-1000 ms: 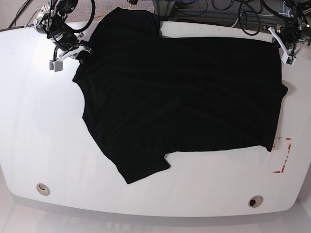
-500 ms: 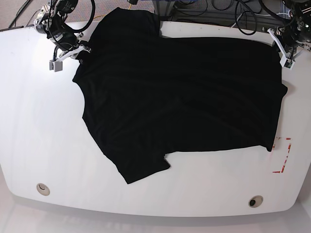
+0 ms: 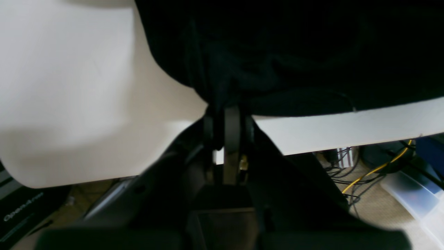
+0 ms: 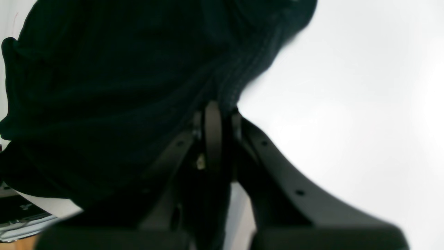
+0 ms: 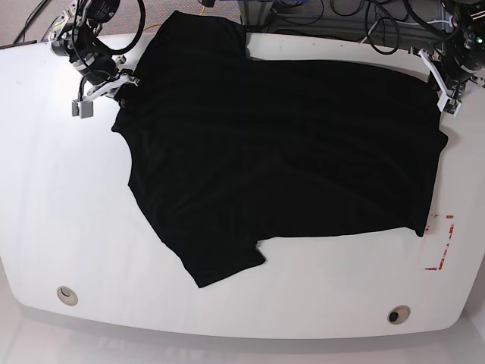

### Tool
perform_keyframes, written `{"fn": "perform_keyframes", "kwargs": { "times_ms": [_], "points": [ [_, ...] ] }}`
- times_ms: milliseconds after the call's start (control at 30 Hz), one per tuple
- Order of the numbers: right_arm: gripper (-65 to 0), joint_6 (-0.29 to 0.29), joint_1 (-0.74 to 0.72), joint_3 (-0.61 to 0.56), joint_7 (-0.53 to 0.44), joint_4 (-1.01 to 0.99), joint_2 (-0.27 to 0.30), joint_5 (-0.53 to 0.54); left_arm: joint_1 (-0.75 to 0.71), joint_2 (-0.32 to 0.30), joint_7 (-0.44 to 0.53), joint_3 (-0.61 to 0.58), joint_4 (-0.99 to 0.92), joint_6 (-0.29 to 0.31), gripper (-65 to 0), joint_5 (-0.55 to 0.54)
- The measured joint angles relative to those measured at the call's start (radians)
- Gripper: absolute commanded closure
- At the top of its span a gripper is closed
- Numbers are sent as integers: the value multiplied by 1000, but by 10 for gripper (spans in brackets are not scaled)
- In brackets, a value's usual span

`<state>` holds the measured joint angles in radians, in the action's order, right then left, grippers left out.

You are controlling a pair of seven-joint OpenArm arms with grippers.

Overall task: Layout the t-shirt on the table in an organized manner, then fold the t-shirt properly
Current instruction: 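Drag the shirt's shoulders with both grippers, rotating the shirt on the table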

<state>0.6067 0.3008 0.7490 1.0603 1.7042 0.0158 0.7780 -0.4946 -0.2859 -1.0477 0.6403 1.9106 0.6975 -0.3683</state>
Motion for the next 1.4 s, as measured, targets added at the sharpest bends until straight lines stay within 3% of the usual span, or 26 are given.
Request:
{"fn": "perform_keyframes", "kwargs": {
  "times_ms": [333,767,967,1400],
  "points": [
    [-3,-3,-22,18,75,40,-2,66,64,0,-8,0,5,0,0,-3],
    [-3,-5,-89,24,88,61,4,65,254,2,-180,55,3,2,0,4],
    [-3,-50,-147,23,105,40,36,69,322,6,-254,55,2,2,0,4],
    [-3,-56,-274,23,103,-129,69,66,394,21,-276,-45,-108,2,0,92]
  ]
}}
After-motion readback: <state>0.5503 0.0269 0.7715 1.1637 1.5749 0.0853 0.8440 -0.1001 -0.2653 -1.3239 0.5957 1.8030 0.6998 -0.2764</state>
